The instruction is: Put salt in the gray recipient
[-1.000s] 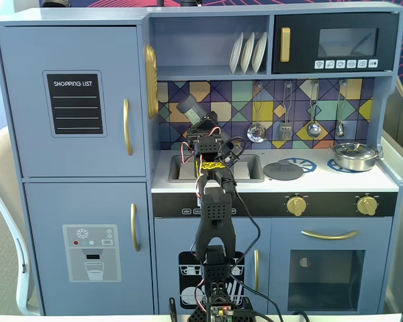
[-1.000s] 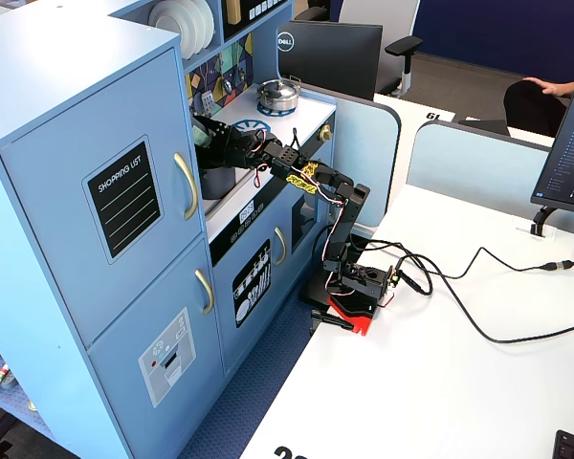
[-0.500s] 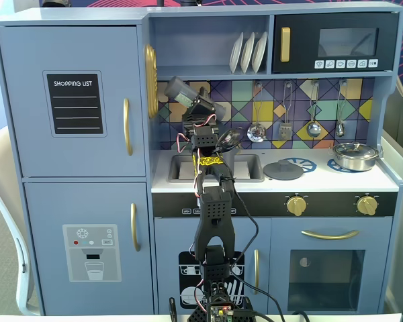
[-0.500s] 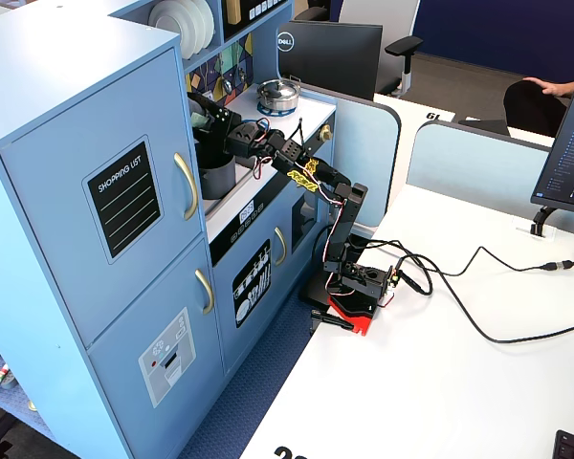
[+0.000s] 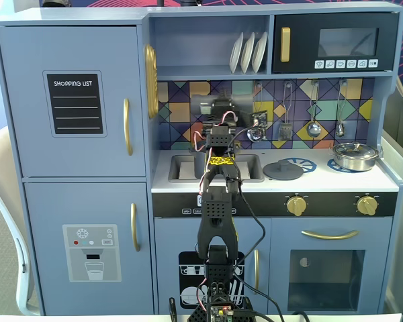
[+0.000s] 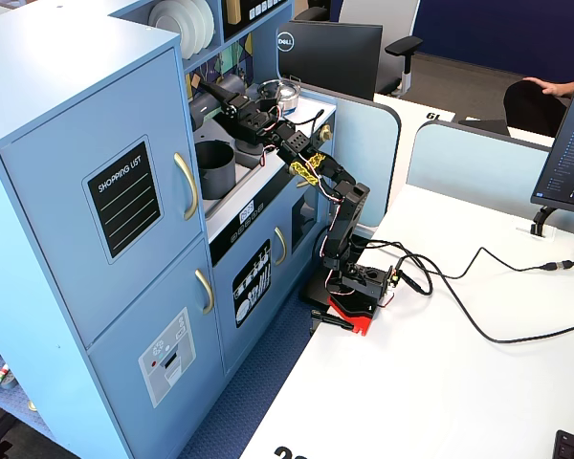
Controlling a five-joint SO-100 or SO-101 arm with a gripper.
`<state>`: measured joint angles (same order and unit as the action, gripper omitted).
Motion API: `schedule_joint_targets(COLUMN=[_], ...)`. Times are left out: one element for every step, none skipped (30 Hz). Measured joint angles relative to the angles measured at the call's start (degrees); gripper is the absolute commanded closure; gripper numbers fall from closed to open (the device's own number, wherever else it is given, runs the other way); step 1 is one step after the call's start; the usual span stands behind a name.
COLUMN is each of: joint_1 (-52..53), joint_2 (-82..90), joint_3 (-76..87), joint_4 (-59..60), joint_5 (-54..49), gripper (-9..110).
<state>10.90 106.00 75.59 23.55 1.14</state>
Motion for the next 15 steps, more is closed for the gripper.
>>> schedule_joint_targets(joint_1=[1.32, 2.64, 4.13, 5.62, 7.29, 9.05, 10.72, 12.39, 14.06, 15.73, 17.4, 19.07, 20.83, 22.32, 23.99], joint_2=[0.0, 0.0, 0.0, 0.0, 0.0, 0.0, 0.0, 0.0, 0.0, 0.0, 0.0, 0.0, 0.0, 0.0, 0.0], joint_3=[0.0, 0.0, 0.0, 0.0, 0.0, 0.0, 0.0, 0.0, 0.0, 0.0, 0.0, 0.09, 0.09, 0.26, 0.7], joint_4=[0.35, 0.44, 0.53, 0.88, 1.05, 1.14, 1.14, 1.14, 1.14, 1.05, 0.79, 0.35, -0.26, -0.97, -1.58], joint_5=[-2.11, -4.22, -6.42, -8.35, -10.28, -12.3, -14.41, -16.61, -18.98, -21.53, -24.08, -26.81, -29.79, -32.7, -35.95], gripper=[101, 101, 101, 101, 101, 101, 101, 101, 101, 101, 101, 101, 101, 101, 101])
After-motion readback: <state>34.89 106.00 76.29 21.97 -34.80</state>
